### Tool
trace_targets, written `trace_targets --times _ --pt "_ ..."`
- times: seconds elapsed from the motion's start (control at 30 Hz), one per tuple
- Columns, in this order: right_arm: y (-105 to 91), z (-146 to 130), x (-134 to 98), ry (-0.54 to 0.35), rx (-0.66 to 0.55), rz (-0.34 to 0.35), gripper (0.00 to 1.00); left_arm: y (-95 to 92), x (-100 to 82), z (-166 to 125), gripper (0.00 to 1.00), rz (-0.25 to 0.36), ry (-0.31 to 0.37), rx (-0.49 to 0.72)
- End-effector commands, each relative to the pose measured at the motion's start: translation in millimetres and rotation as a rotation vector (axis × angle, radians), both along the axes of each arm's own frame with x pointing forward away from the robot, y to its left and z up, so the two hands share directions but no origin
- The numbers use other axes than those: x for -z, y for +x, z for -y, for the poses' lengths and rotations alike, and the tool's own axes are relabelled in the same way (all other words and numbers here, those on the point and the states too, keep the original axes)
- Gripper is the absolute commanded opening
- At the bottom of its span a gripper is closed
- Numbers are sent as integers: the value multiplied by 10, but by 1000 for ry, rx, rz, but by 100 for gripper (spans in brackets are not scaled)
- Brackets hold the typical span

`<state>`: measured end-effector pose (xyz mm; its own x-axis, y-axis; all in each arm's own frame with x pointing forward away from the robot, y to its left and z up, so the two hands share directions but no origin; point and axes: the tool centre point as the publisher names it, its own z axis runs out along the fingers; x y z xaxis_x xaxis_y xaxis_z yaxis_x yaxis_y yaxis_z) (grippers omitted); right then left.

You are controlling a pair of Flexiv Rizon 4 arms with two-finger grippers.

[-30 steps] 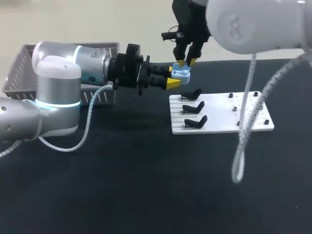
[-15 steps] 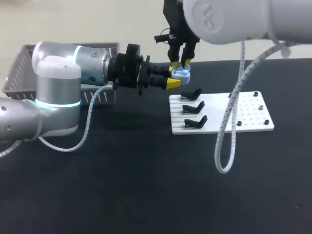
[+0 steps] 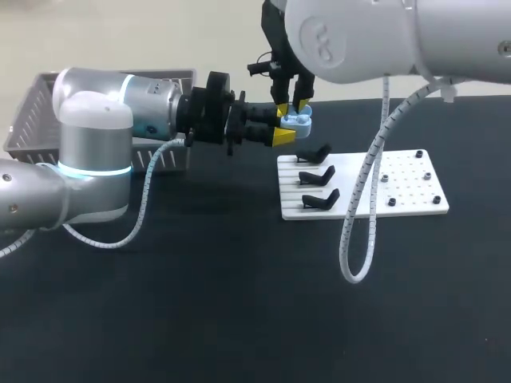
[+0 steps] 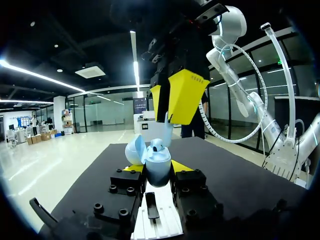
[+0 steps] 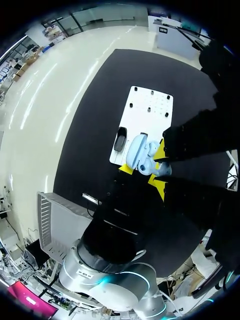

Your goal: Pick up each earbud case from the left stands, insert the matching earbuds, close the lid, and place the case in the box.

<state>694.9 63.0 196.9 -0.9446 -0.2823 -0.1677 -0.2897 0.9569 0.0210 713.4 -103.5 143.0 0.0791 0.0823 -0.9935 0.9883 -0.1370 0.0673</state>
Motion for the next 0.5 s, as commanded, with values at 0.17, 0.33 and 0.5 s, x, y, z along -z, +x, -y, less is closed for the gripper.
trace_targets --times 0.17,0.33,0.5 --pt "79 9 51 2 11 -16 0 -5 10 -2 0 3 -3 -2" --pt "95 22 62 -2 15 -16 0 -5 10 -2 0 3 -3 -2" --pt "120 39 92 1 19 -20 0 -5 10 -2 0 3 -3 -2"
